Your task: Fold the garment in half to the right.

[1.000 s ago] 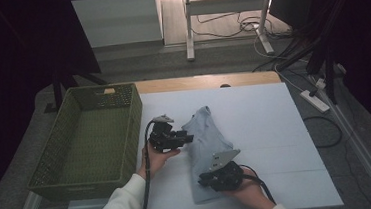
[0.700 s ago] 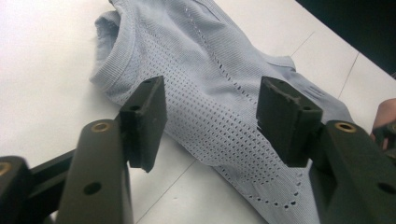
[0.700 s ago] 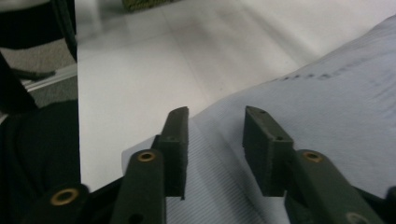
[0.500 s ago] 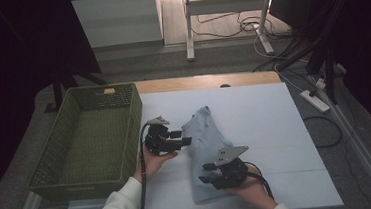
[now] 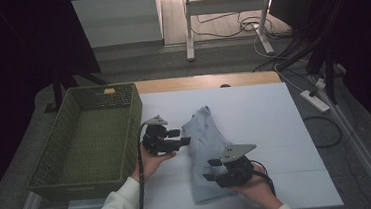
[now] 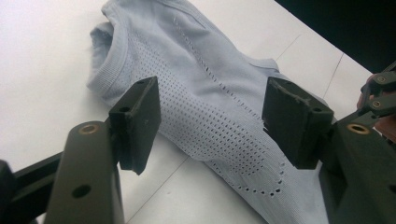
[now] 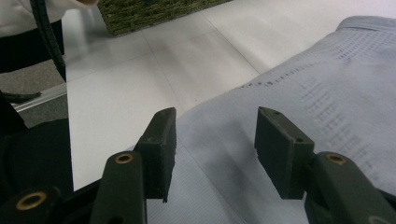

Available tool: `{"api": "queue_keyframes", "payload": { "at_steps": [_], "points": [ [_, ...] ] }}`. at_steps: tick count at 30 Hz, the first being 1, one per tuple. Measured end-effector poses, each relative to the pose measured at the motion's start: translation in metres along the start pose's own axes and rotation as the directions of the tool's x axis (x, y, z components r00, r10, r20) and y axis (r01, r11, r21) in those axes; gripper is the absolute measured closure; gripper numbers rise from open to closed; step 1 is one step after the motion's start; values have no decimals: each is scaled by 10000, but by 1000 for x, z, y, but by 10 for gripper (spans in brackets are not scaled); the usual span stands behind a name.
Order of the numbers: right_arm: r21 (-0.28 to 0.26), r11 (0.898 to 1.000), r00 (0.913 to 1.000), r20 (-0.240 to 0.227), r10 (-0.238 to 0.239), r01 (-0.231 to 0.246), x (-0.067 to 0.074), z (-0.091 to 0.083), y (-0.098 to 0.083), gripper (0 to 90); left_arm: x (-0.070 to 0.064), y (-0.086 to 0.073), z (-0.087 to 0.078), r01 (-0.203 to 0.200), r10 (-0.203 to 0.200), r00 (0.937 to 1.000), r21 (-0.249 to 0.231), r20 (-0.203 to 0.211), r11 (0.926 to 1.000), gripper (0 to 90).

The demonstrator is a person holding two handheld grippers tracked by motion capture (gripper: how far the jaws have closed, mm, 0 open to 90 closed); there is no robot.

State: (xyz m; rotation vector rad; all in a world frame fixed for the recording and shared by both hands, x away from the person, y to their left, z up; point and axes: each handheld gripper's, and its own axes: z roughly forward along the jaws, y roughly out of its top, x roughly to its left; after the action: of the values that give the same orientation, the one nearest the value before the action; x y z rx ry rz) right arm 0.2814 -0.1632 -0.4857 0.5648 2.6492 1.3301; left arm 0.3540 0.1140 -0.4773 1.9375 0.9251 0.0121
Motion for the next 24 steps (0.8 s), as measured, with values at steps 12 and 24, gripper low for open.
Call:
{"api": "queue_keyframes", "payload": {
  "at_steps": [12, 24],
  "points": [
    [44, 9997, 9994, 270, 234, -235, -9, -11, -5, 475, 0, 0, -4, 14, -14, 9998, -18, 176, 10000, 368],
    [-109, 9999, 9994, 342, 80, -77, -12, -16, -4, 474, 4, -2, -12, 292, -290, 9995, -175, 139, 9994, 364]
  ]
}}
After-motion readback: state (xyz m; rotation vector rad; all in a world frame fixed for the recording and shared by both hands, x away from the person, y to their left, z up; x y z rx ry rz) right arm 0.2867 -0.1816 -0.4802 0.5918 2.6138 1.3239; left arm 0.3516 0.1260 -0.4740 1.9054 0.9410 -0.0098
